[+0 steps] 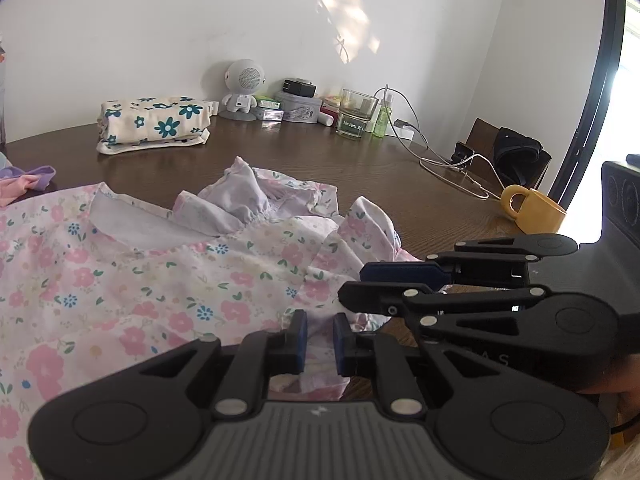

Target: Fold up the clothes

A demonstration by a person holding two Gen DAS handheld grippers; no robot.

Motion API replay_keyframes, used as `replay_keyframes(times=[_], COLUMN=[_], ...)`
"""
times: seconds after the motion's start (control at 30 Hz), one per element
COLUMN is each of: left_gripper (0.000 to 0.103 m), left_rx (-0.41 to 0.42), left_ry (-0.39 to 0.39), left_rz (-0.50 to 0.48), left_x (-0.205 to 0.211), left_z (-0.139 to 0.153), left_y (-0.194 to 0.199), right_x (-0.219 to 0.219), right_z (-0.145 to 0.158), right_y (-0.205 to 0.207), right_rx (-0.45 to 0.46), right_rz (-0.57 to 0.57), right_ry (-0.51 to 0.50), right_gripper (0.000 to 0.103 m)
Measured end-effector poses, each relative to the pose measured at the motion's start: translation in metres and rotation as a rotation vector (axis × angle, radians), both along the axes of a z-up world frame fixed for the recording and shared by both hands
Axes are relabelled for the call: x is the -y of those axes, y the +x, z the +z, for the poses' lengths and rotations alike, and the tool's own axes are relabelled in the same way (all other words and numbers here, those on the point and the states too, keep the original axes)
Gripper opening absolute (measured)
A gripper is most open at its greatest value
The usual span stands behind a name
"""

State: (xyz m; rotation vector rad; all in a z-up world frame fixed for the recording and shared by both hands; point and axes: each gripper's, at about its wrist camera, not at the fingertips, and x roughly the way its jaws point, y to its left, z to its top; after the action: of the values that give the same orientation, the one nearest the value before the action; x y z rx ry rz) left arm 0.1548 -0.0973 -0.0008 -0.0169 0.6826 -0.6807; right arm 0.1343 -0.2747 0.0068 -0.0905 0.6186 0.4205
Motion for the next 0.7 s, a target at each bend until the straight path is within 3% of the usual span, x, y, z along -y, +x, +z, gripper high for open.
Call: replay_keyframes(times=[0.37, 0.47, 0.6, 0.7], left_gripper=[0.014, 0.027, 0.041, 0.042], left_rx=[-0.011, 0.007, 0.073, 0.11], left_ry=[-0.021, -0.022, -0.089, -0.064], left_rz=[0.013, 0.025, 0.05, 0.107], left_x=[-0.002, -0.005, -0.034, -0.064], left_z=[0.0, 0.007, 0.033, 0.039], left_y=[-0.001, -0.006, -0.024, -0.038], right_x=[0.003, 0.003, 0.001, 0.0], right_z=[-0.006, -0.006, -0.006, -0.006], right_y=[0.002, 0.001, 0.001, 0.0], right_rx=[-0.02, -0.023, -0.019, -0.017], right_rz=[0.001, 0.005, 0.006, 0.006], right_ry=[-0.013, -0.007, -0.021, -0.027], right_gripper=[0.027, 0.028, 0.029, 0.029])
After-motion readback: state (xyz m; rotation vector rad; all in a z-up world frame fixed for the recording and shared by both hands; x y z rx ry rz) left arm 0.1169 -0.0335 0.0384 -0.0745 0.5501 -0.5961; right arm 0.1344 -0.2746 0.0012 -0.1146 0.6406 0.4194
